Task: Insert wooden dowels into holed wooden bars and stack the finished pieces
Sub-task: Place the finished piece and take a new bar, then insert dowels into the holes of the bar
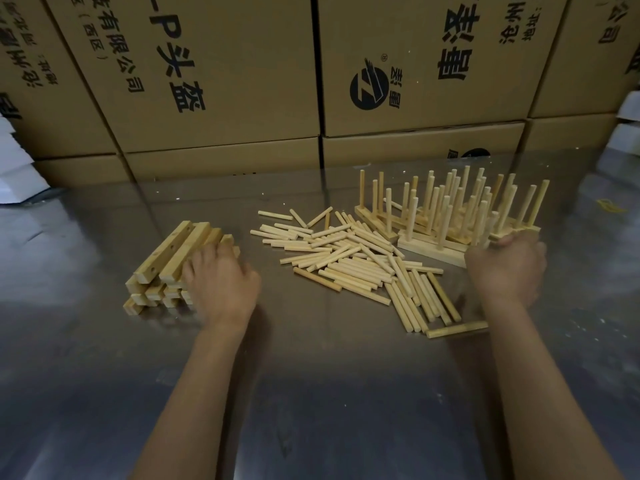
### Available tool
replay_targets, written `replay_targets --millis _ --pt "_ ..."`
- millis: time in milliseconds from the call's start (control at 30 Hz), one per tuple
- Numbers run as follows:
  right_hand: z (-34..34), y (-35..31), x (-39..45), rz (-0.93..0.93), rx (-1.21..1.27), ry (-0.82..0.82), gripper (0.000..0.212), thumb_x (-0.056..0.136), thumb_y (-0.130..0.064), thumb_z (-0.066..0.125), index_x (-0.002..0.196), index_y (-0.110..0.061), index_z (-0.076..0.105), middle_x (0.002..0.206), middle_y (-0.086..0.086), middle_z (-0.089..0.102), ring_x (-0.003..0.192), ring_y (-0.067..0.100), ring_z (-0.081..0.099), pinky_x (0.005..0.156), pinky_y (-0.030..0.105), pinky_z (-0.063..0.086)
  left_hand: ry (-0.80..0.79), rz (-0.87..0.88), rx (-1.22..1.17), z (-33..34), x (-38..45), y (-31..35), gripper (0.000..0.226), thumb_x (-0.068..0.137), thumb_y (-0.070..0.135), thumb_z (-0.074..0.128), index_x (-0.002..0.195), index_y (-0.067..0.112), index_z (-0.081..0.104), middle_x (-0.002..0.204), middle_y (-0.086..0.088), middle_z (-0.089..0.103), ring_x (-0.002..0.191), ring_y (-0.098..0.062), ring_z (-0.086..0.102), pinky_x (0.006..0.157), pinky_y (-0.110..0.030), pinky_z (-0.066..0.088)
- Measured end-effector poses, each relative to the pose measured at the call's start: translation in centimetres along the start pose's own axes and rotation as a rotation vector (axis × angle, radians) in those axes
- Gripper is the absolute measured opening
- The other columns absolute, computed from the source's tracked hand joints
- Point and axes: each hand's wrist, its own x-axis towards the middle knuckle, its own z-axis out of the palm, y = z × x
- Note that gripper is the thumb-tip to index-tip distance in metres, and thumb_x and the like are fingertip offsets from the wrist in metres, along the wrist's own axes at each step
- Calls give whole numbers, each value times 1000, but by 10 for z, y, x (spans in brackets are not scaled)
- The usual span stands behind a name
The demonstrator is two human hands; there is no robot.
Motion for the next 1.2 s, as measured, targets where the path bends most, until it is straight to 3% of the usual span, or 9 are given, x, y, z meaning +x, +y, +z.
replay_targets --millis 67,200,333,500,667,833,967,1067,1200 --pt "0 -7 -7 -43 7 -1 10 81 -8 60 87 -15 58 87 3 57 87 29 57 69 32 36 -114 26 160 -1 -1 -2 42 85 16 61 124 0 61 129 -20 60 130 -37 41 118 -45 19" --pt "12 -21 -33 -199 15 -152 20 81 -6 56 68 -20 52 60 -5 51 57 11 49 55 24 30 -123 74 152 -5 -3 5 44 81 12 66 124 1 62 113 -21 67 126 -37 46 120 -41 16" --pt "23 -26 -56 -307 22 -277 24 80 -8 56 63 -21 45 58 -7 51 57 8 47 51 24 28 -201 57 39 -5 -6 10 57 84 2 62 140 8 52 131 -19 55 122 -37 49 100 -45 41" --pt "31 -30 -71 -356 20 -409 18 78 -10 56 65 -18 46 58 -6 52 60 14 51 56 29 32 -216 -8 -48 -1 -4 8 55 85 1 60 139 2 48 132 -22 46 123 -37 39 101 -43 38" --pt "36 -29 -78 -402 1 -507 20 78 -13 58 63 -19 45 57 -5 52 60 18 52 51 28 29 -259 -154 -204 5 1 2 41 86 3 59 127 2 56 121 -25 59 115 -44 51 94 -46 43" --pt "39 -31 -88 -456 65 -615 21 83 -20 63 68 -19 50 58 -7 53 56 9 51 51 28 37 -304 -259 -557 -3 4 12 52 90 5 64 139 17 56 104 2 67 101 -21 65 86 -34 52" --pt "36 -41 -94 -255 334 -854 10 91 -34 65 86 -26 67 73 -5 68 69 0 64 63 23 48 -687 -203 -1143 -13 -4 26 43 85 -5 70 119 20 71 107 2 76 88 -5 71 66 -14 52" --pt "30 -47 -92 -56 508 -962 14 94 -35 64 95 -23 70 70 -5 71 58 -2 62 49 15 45 -869 -78 -1174 -13 -12 34 42 83 -6 70 119 16 72 113 -5 74 93 -11 69 70 -18 52" --pt "25 -47 -87 59 618 -1069 17 95 -26 65 102 -12 72 72 0 69 62 9 58 53 21 47 -932 -116 -1254 -11 -18 41 35 82 10 75 116 12 68 98 -10 72 84 -14 63 65 -22 50"
